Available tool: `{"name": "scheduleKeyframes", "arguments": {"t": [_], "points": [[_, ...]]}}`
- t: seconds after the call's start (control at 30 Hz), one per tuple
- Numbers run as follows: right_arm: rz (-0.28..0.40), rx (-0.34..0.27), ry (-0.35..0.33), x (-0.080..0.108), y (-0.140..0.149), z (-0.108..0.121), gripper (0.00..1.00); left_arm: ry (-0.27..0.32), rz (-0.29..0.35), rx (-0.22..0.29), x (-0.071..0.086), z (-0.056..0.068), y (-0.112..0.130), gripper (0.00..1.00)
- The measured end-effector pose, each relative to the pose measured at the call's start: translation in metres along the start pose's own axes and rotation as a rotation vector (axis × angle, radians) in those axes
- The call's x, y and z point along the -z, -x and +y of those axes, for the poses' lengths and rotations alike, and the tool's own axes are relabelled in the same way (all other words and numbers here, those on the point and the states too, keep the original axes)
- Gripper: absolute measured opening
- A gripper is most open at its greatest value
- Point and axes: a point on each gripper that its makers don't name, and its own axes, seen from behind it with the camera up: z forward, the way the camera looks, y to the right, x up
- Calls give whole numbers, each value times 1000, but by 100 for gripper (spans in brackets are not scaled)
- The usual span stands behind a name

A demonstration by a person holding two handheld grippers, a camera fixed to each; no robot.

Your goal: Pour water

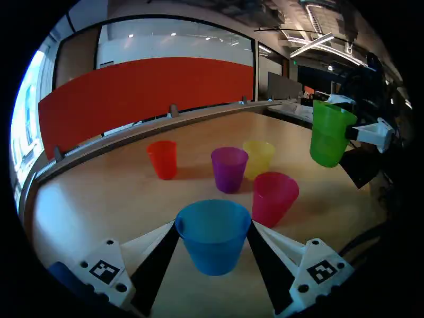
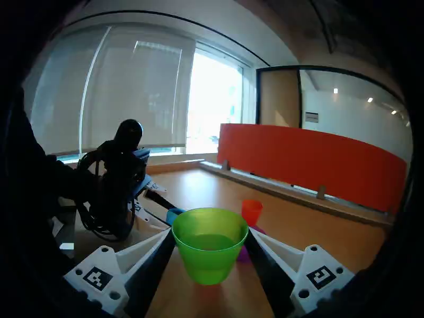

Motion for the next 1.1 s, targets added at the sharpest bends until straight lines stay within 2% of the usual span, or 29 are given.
{"name": "scheduleKeyframes", "arguments": {"t": [0.6,1.1], "points": [[-10,3,8,3,5,3,92,-10,-37,-24,1,2,20,87],[-20,7,18,7,9,7,91,-19,-40,-12,10,1,25,87]]}}
